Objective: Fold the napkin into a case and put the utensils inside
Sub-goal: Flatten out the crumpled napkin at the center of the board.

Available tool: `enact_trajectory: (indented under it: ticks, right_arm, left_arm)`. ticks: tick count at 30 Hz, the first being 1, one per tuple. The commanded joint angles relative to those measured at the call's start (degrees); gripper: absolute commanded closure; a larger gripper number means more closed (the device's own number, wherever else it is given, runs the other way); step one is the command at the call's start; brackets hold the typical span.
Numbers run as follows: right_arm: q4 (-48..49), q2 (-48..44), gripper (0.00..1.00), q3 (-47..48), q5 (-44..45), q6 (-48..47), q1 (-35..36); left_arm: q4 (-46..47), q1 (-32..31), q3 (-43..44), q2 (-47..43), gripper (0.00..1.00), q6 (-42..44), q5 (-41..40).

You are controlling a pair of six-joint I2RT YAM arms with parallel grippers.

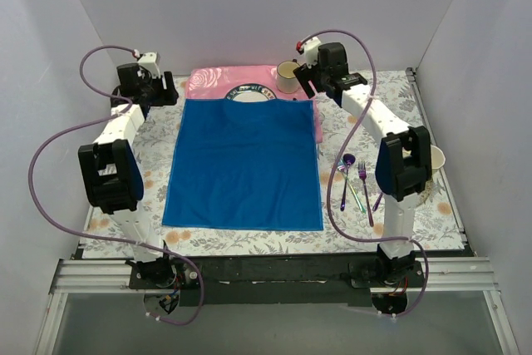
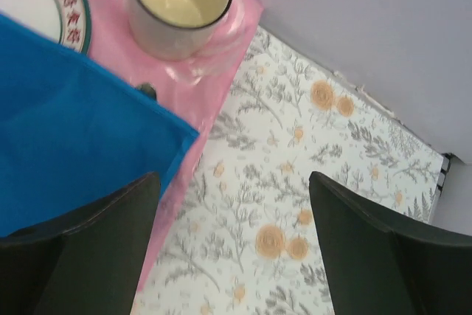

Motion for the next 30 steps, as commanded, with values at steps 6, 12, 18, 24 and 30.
enact_trajectory:
  ticks: [6, 12, 18, 24, 30]
  right_arm:
    - [-22.0, -25.3, 0.12, -18.4, -24.2, -6.3, 0.9]
    - [-26.6, -31.9, 0.3, -31.7, -25.5, -7.3, 9.6]
    - [-24.1, -29.8, 0.45, -38.0, -23.6, -7.6, 13.1]
    - [-21.3, -25.5, 0.54, -41.5, -24.0, -7.0, 16.4]
    - [-20.4, -23.6, 0.55, -45.6, -21.5, -8.9, 17.7]
  left_arm:
    - [-30.8, 5.4, -8.2, -20.1, 0.4, 25.6, 16.4]
    - [-40.6, 5.7, -21.7, -29.5, 0.51, 39.5, 16.5]
    - [-40.0, 2.3, -30.5, -31.9, 0.68, 42.7, 13.9]
    - [-37.4, -0.1, -37.2, -33.1, 0.76, 43.8, 9.8]
    - [-37.1, -0.7, -42.3, -34.5, 0.78, 47.5, 4.7]
